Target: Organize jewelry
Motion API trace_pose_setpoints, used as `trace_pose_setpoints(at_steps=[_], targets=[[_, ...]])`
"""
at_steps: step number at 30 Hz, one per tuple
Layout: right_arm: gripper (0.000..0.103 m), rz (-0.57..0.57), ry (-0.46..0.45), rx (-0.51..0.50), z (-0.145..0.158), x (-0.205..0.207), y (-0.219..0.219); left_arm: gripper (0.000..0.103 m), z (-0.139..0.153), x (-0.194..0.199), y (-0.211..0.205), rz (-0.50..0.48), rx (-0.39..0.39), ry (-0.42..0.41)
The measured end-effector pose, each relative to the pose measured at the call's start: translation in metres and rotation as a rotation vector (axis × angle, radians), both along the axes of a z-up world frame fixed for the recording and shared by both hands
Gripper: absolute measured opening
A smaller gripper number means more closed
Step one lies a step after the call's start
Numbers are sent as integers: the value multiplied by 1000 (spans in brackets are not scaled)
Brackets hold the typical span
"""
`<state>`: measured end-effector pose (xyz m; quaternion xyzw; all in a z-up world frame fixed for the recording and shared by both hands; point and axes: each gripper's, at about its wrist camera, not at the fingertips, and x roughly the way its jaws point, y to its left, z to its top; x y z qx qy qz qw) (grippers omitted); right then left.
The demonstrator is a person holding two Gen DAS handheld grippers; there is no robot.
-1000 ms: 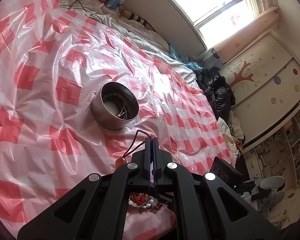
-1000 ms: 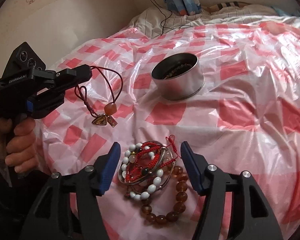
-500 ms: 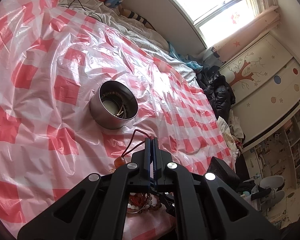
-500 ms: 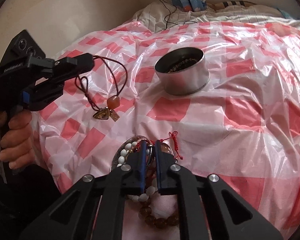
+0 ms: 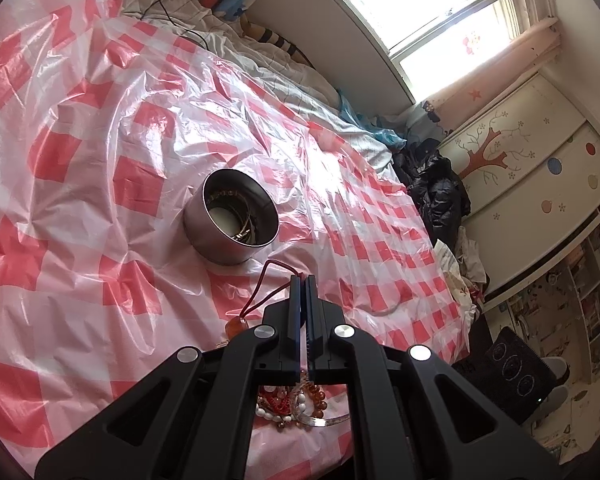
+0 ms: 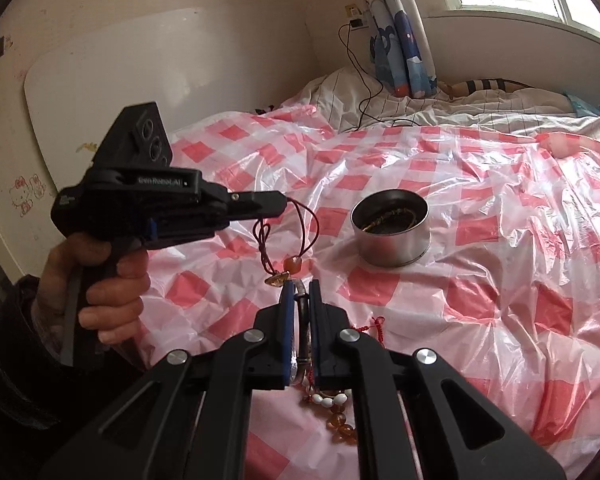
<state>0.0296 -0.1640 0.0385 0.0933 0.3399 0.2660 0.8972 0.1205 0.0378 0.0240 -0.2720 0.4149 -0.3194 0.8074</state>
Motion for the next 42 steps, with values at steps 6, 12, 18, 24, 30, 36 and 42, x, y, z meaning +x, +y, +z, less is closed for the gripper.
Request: trace_pose_setpoints(at_steps=[6,12,18,24,30,36,42], targets=[[8,-28,-11,-13,14,22,-14,2,9,20,-13,2,-10,-22],[8,-62,-39,-36,26,59,-27,2,17,62,-39,23,-26,-44],[8,-69,-36,-35,25,101,-29,2,-23,112,-72,87,263,57],[8,-58,0,13,13,142,-17,24,-1,103,-53,167,363,-6],[9,-124,143,86,-35,189,-16,42,19,88,-12,234,325,-32],[36,-240,156,64,-39,173,-52,44,19,68,-18,141,362,-38],[54,-184,154,39,-24,84,-73,45,-7,32,-58,-62,426,-8]])
